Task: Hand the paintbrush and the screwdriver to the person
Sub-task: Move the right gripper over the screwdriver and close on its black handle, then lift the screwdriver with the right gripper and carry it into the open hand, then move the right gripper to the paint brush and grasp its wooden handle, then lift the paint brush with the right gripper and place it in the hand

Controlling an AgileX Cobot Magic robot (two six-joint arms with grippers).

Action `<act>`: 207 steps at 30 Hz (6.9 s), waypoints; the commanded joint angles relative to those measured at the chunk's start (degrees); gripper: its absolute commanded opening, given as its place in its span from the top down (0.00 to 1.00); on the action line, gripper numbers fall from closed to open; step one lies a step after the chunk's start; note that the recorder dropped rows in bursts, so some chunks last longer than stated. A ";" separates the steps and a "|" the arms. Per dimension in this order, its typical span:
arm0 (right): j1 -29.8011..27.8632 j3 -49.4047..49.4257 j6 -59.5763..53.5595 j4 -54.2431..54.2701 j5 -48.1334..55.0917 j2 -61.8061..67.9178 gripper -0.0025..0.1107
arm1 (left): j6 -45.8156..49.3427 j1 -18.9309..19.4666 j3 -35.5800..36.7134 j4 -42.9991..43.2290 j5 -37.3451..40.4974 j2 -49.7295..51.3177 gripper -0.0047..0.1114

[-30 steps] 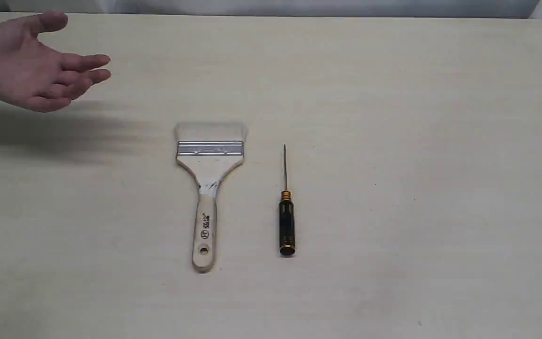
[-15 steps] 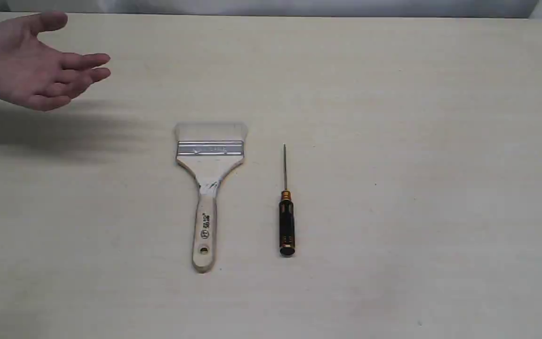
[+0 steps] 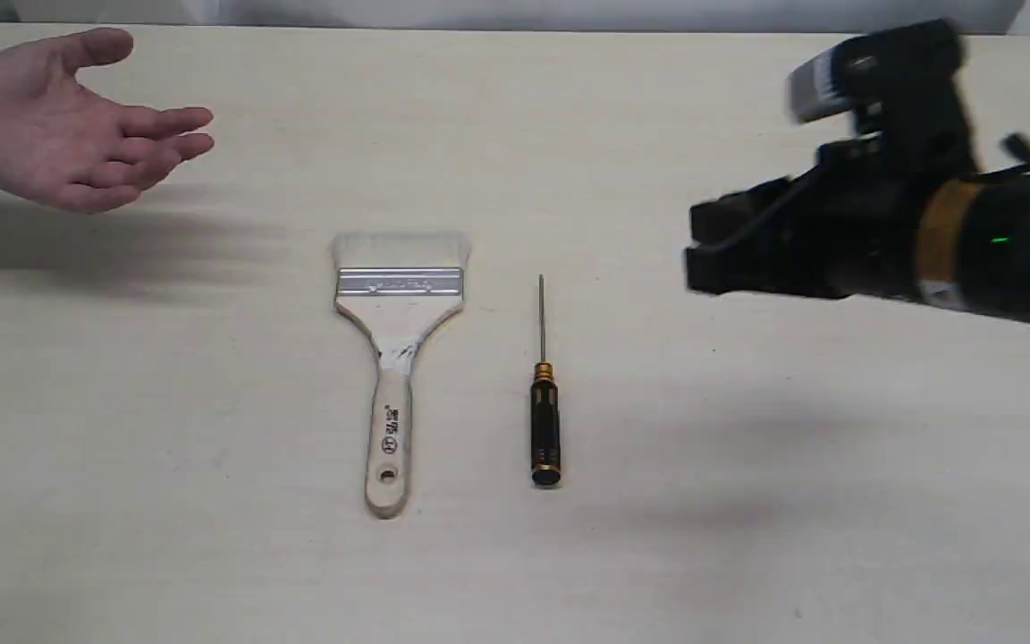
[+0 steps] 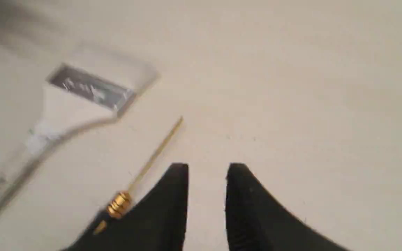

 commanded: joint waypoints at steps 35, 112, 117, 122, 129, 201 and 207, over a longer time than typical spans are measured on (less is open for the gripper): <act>25.93 -37.11 -40.02 54.54 56.56 28.39 0.47 | -0.12 -0.47 0.12 -0.25 -0.31 -0.14 0.96; 30.61 -71.85 -76.28 81.38 39.75 40.42 0.63 | -0.12 -0.47 0.12 -0.11 -0.36 -0.14 0.96; 30.61 -71.85 -71.50 74.91 47.50 34.19 0.63 | -0.12 -0.47 0.12 -0.11 -0.36 -0.14 0.96; 30.61 -71.85 -64.54 66.45 60.61 28.63 0.63 | -0.12 -0.47 0.12 -0.11 -0.36 -0.14 0.96; 30.61 -71.72 -59.30 61.05 75.04 26.95 0.63 | -0.12 -0.47 0.12 -0.11 -0.36 -0.14 0.96; 30.69 -71.75 -55.93 61.99 74.80 47.06 0.94 | -0.12 -0.47 0.12 -0.25 -0.34 -0.14 0.96; 30.69 -71.75 -61.37 68.20 75.75 37.45 0.94 | -0.12 -0.47 0.12 -0.25 -0.34 -0.14 0.96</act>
